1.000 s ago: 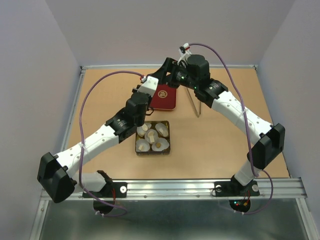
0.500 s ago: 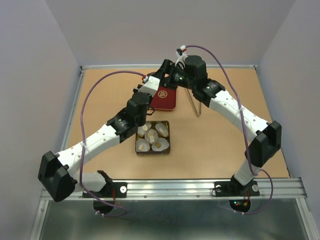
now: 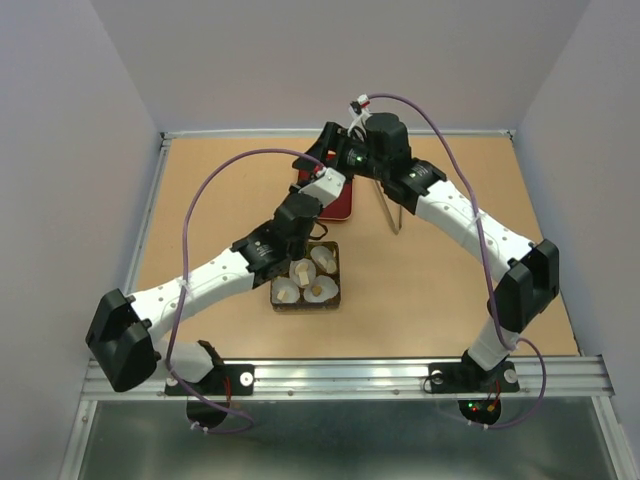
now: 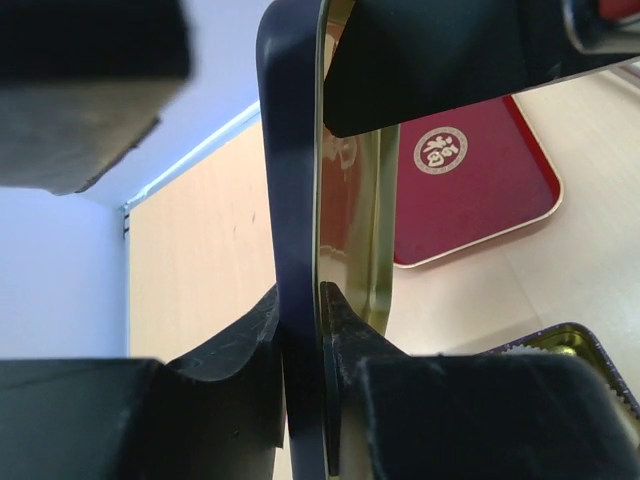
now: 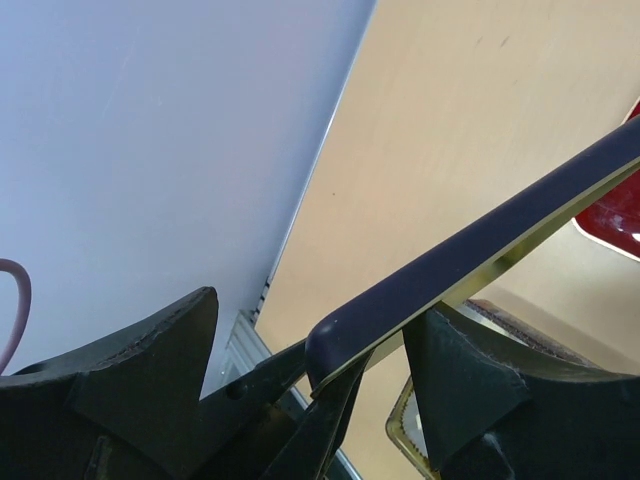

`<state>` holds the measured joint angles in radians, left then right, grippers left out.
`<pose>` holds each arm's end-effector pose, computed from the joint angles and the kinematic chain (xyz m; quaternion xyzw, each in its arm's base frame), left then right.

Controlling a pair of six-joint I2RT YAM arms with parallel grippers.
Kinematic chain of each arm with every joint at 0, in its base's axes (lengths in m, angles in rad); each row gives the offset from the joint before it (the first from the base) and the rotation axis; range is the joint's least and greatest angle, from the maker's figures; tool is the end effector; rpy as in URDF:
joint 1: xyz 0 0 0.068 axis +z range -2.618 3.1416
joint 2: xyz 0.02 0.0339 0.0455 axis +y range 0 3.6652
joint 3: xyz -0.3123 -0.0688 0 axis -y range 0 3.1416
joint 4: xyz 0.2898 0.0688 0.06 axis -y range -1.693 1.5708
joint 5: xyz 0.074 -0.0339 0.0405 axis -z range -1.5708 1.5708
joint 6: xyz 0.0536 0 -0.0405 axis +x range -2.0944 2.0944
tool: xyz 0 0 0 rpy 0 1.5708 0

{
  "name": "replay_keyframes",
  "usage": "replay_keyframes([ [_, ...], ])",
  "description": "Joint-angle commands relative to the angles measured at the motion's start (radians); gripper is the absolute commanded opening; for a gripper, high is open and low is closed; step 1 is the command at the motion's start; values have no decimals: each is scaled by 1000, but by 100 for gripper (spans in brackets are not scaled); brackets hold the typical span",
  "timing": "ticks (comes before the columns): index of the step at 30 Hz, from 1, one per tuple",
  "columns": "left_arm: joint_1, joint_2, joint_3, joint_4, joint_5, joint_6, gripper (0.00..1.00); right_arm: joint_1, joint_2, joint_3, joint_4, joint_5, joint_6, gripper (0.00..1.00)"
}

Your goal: Pack the chocolate

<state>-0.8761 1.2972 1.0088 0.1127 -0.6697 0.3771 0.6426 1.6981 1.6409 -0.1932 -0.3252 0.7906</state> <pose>0.2463 -0.2436 0.3690 0.2535 0.7101 0.0943 0.6501 0.3686 0.2974 0.4357 -0.0414 0.7847 0.4939 0.3723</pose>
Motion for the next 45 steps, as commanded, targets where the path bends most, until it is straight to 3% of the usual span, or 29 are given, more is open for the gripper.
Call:
replay_keyframes([
  [1,-17,-1,36,-11,-21,46,26,8,-21,43,84,2,-10,78],
  [10,-18,7,70,15,-90,91,27,8,-35,-21,51,-20,-24,69],
  [12,-18,7,73,25,-102,98,37,9,-35,-26,37,-23,-33,66],
  [22,-18,1,85,77,-160,109,41,9,-43,-58,-43,9,-88,33],
  [26,-3,-15,57,96,-163,80,43,8,-51,-85,-49,43,-111,33],
  [29,32,-42,45,111,-87,8,47,8,-57,-95,-64,110,-148,37],
  [33,215,-62,53,93,79,-179,52,9,-22,-75,-75,169,-212,44],
  [38,380,-21,76,30,224,-409,67,5,75,-24,-86,222,-309,54],
  [43,547,39,39,41,447,-573,69,-11,222,46,-86,224,-359,57],
  [45,565,40,18,61,473,-592,69,-12,269,86,-84,227,-373,57],
])
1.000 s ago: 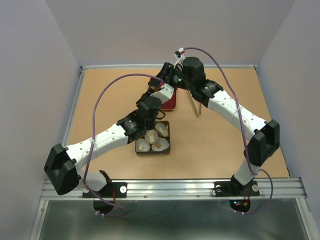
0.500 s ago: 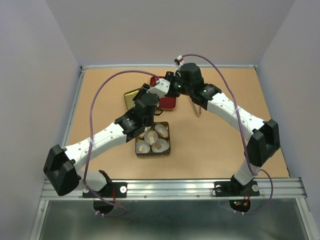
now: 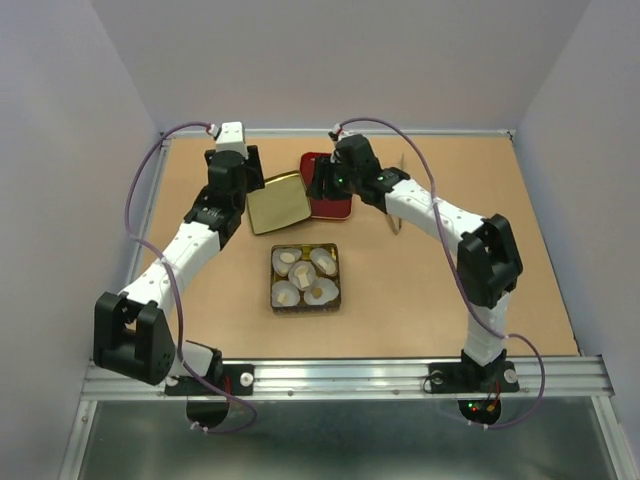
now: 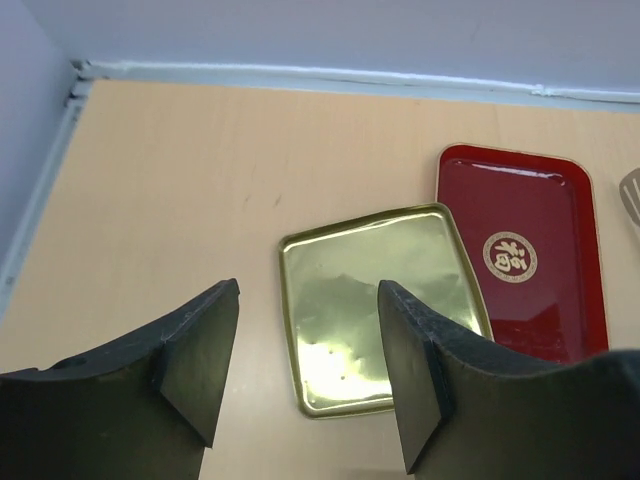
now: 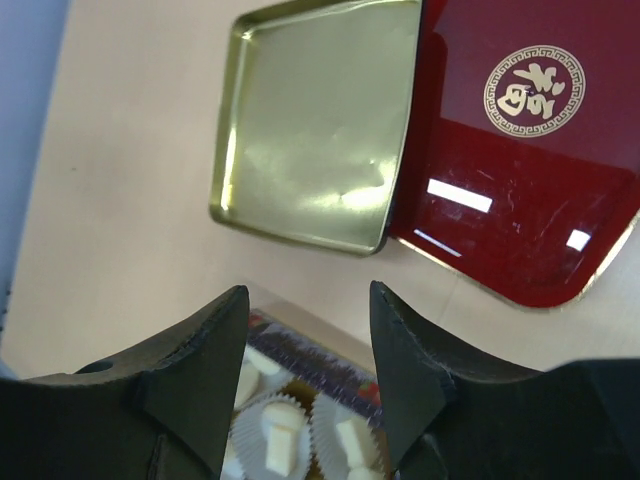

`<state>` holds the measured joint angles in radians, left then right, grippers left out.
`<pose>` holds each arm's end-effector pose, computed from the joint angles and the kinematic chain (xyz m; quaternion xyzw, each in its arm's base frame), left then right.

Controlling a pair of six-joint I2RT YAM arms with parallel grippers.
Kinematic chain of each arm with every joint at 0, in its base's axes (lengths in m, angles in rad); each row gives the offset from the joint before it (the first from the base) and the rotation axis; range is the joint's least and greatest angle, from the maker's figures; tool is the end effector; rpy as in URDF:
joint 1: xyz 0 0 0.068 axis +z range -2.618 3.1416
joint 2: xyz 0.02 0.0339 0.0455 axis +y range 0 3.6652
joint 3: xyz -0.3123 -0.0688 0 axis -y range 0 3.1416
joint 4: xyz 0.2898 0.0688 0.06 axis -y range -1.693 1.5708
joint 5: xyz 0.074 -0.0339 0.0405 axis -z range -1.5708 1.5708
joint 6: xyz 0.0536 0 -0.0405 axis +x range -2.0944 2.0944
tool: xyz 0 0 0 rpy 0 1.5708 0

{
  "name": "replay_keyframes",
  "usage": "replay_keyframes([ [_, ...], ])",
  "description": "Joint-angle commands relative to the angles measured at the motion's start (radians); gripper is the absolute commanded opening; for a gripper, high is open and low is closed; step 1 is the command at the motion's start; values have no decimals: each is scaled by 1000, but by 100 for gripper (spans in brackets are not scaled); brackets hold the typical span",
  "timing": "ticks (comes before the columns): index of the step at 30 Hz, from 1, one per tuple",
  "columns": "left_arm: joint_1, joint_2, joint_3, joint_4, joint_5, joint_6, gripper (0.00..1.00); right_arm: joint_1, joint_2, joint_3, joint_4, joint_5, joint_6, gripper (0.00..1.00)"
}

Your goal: Pack the chocolate

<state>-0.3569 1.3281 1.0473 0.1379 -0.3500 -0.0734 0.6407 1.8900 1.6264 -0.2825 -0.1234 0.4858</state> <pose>0.3466 -0.1096 0.3763 -0.0077 0.7529 -0.0091 0.6580 0.4146 0.3174 0.3264 -0.0974 0.8650 0.3067 0.3850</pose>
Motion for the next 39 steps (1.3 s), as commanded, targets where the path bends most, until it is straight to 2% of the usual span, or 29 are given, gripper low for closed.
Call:
replay_keyframes([
  [1,52,11,-29,38,161,-155,69,-9,98,115,5,28,-79,57],
  [7,91,40,-59,55,230,-195,70,-18,251,226,5,60,-144,57],
  [13,122,36,-101,104,285,-213,70,-41,319,259,8,56,-156,57],
  [25,142,20,-130,131,324,-223,70,-87,438,329,17,-146,-193,59],
  [30,147,20,-144,141,333,-227,70,-95,452,326,43,-199,-178,59],
  [39,151,11,-148,149,339,-232,70,-110,382,265,72,-130,-138,64],
])
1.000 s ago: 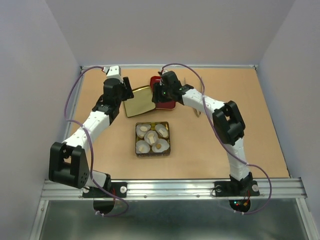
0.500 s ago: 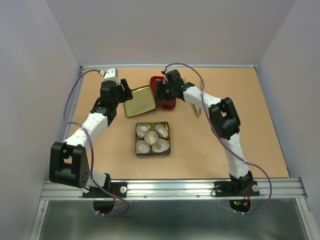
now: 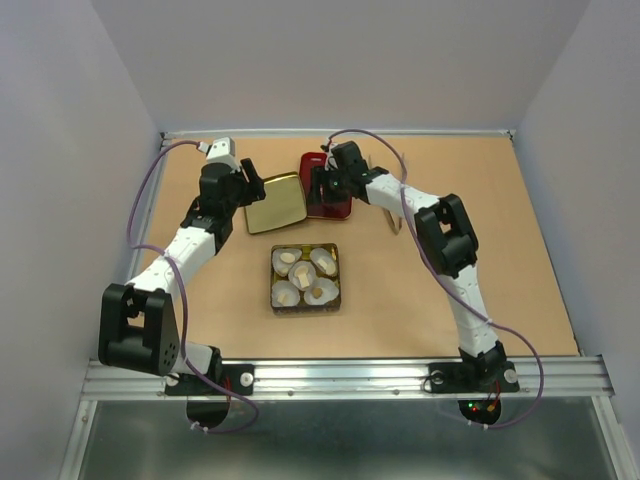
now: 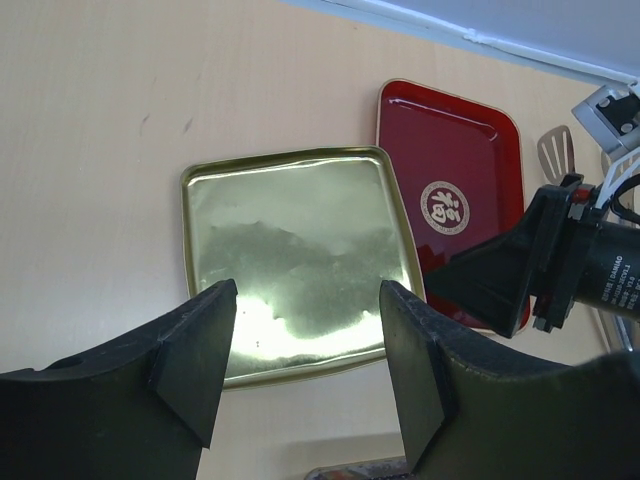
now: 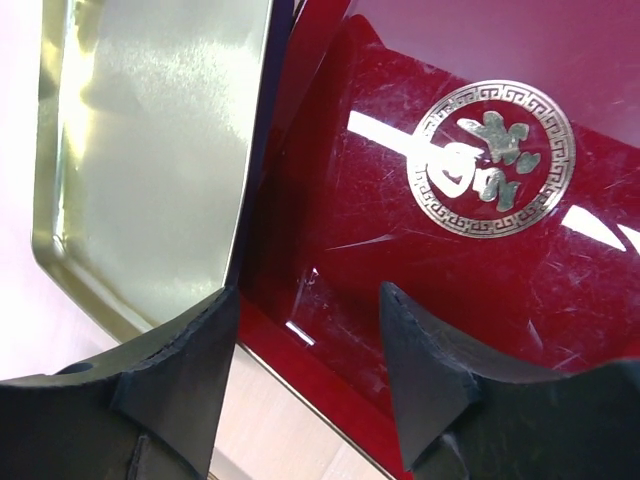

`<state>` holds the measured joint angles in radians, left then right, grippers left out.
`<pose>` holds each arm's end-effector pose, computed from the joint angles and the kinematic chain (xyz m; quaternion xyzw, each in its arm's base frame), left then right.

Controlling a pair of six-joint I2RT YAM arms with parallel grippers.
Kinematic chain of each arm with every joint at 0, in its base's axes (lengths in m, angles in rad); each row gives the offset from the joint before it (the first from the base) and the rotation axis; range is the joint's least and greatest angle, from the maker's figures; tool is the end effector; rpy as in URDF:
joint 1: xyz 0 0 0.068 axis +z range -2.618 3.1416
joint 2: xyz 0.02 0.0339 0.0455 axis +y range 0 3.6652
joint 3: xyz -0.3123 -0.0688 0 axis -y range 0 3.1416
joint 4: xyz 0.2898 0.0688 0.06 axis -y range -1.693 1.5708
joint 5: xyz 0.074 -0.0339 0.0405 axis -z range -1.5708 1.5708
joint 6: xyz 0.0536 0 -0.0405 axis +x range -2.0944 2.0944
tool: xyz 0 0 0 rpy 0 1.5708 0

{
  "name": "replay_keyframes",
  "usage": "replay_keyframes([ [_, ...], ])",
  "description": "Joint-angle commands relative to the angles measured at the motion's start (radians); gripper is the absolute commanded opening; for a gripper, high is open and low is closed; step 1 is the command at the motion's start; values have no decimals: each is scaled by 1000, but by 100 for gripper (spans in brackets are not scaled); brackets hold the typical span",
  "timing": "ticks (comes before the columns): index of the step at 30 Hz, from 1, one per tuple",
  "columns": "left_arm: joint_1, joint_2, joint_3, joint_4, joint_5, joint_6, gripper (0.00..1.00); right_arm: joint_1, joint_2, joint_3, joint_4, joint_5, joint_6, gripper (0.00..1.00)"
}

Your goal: Pack the chocolate

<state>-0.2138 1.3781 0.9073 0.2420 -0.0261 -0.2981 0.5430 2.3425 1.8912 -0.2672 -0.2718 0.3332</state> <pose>0.3618 -0.0771 0.3131 -0.0411 0.7821 -0.1475 0.6040 0.5228 0.3323 0.1822 -0.1502 0.8913 0.2855 0.3185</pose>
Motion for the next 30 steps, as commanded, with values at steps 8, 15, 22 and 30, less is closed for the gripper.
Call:
replay_keyframes([
  [8,11,-45,-13,51,20,-13,70,-11,-80,5,92,-61,52,71],
  [15,11,-50,-18,54,18,-10,70,-12,-19,48,118,-167,79,72],
  [22,13,-50,-15,56,22,-9,70,-12,24,74,140,-196,86,72],
  [30,13,-48,-19,62,22,-10,70,-11,78,109,151,-251,113,71],
])
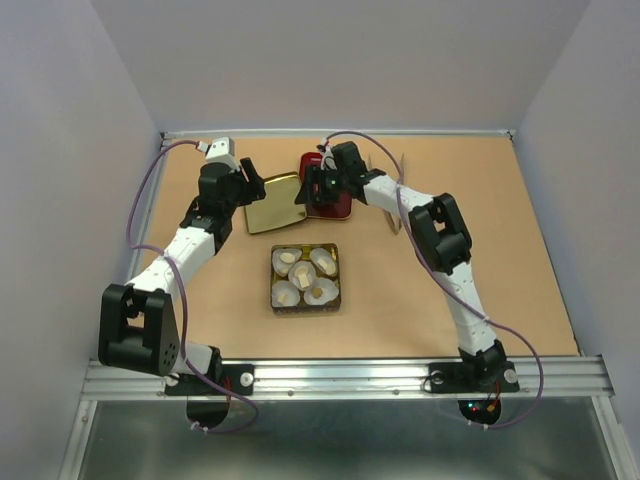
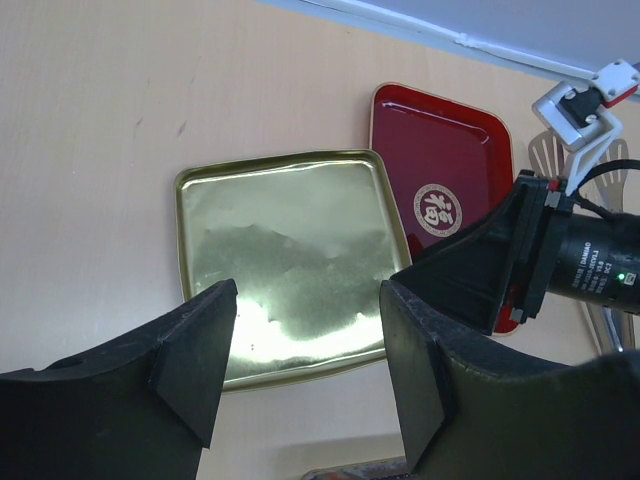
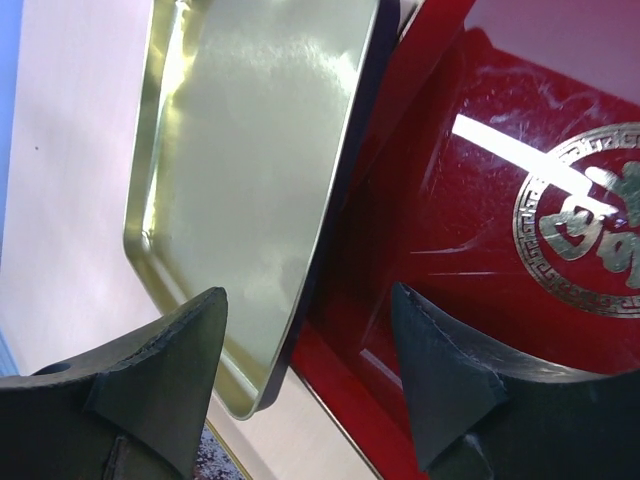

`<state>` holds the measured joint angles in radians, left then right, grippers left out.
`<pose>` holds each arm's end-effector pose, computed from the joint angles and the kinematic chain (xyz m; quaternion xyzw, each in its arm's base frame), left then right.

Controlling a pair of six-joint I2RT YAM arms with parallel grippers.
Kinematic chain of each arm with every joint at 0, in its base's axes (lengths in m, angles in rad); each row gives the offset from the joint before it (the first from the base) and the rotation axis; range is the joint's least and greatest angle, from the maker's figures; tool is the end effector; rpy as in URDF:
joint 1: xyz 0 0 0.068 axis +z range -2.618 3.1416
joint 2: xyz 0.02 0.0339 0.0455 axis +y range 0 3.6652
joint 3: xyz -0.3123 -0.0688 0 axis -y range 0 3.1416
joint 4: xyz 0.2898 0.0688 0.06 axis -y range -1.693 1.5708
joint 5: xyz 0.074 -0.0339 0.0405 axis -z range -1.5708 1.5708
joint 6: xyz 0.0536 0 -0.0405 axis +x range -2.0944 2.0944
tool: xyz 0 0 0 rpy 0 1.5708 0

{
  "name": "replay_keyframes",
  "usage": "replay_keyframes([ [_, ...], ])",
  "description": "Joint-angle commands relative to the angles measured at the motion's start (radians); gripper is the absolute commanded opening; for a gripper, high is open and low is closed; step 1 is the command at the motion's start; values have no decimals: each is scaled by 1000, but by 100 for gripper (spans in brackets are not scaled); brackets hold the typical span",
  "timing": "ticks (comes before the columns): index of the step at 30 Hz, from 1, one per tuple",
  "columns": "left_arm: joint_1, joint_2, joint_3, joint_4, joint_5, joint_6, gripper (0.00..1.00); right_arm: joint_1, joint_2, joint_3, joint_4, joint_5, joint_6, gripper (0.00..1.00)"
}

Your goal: Pack the chocolate

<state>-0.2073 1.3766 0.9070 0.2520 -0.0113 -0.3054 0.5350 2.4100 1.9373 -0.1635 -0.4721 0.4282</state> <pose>0.3621 -0.0755 0.3147 -0.0418 0.7786 -0.1545 0.6068 0.5344 0.3450 0.1713 -0.1515 0.8612 0.3879 0.2915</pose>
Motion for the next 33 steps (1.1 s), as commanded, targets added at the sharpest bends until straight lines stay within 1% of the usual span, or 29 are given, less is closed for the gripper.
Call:
replay_keyframes([
  [1,6,-47,-17,53,7,-3,70,-3,17,65,48,-56,18,71],
  [4,6,-42,-19,58,7,-5,70,-3,29,71,51,-63,24,70],
  [8,6,-37,-20,59,7,-8,70,-4,50,91,56,-91,38,65],
  [9,6,-36,-20,59,34,-8,70,-3,58,100,58,-98,46,61],
  [10,6,-39,-20,59,33,-6,70,-4,63,101,59,-102,47,57],
  [13,6,-40,-23,63,33,-6,70,-4,69,110,62,-103,53,53],
  [14,6,-40,-23,64,31,-8,70,-4,70,112,62,-106,55,50],
  [17,8,-39,-25,63,33,-8,70,-4,74,115,67,-109,58,45],
  [19,8,-39,-26,64,34,-8,70,-4,80,117,68,-111,63,38],
  [20,8,-39,-29,66,36,-8,70,-3,81,117,68,-115,67,32],
  [23,8,-45,-34,70,34,-8,70,-4,78,115,70,-123,70,25],
  [25,9,-48,-36,76,36,-8,70,-4,72,112,71,-122,69,24],
  [29,45,-62,-33,84,68,-18,70,-3,44,107,74,-111,60,18],
  [33,111,-99,-56,141,168,-46,70,-4,12,107,76,-99,66,11],
])
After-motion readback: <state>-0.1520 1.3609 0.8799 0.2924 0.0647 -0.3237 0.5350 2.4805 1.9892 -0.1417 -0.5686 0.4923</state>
